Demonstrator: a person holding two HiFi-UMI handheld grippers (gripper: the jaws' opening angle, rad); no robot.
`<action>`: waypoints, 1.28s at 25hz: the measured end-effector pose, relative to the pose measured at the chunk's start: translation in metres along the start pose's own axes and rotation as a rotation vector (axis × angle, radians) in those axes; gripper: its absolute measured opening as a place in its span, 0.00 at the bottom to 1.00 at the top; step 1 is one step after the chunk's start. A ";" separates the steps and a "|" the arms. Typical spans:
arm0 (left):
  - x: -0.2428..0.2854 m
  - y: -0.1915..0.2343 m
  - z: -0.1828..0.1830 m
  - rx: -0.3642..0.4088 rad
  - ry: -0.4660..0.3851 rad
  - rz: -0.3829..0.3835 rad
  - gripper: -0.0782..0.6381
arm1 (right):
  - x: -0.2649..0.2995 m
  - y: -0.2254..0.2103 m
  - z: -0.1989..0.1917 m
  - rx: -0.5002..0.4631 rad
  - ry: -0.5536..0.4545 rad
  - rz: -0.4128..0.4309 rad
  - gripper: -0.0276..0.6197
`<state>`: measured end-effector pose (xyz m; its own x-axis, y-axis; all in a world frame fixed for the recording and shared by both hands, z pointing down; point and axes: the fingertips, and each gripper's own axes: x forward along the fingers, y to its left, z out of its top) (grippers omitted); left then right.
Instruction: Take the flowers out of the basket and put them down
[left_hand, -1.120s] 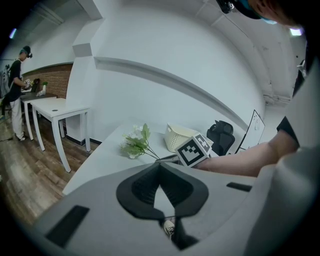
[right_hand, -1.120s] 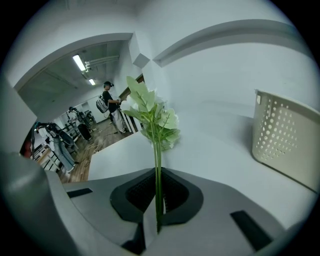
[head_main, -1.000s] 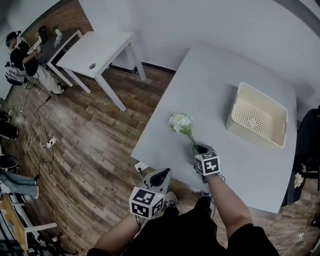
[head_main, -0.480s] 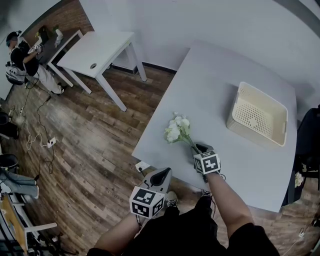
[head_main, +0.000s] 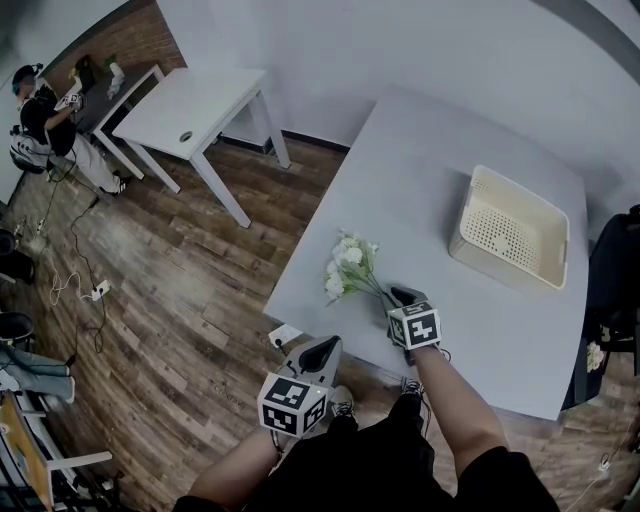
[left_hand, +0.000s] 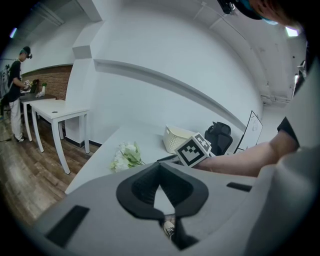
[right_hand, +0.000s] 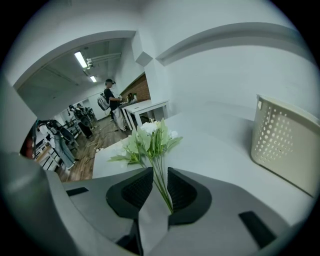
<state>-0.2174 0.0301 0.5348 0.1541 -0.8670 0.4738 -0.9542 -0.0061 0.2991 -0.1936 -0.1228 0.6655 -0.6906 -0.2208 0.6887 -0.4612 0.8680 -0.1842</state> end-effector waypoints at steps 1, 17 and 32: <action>-0.001 -0.001 0.001 0.002 -0.003 -0.005 0.12 | -0.005 0.001 0.004 0.004 -0.013 -0.003 0.18; -0.006 -0.028 0.028 0.077 -0.056 -0.151 0.12 | -0.156 0.032 0.064 0.107 -0.361 -0.045 0.08; 0.000 -0.117 0.028 0.139 -0.029 -0.333 0.12 | -0.291 0.041 0.020 0.225 -0.531 -0.137 0.08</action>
<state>-0.1130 0.0174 0.4767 0.4566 -0.8199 0.3454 -0.8792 -0.3563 0.3164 -0.0227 -0.0316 0.4431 -0.7742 -0.5664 0.2824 -0.6322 0.7132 -0.3027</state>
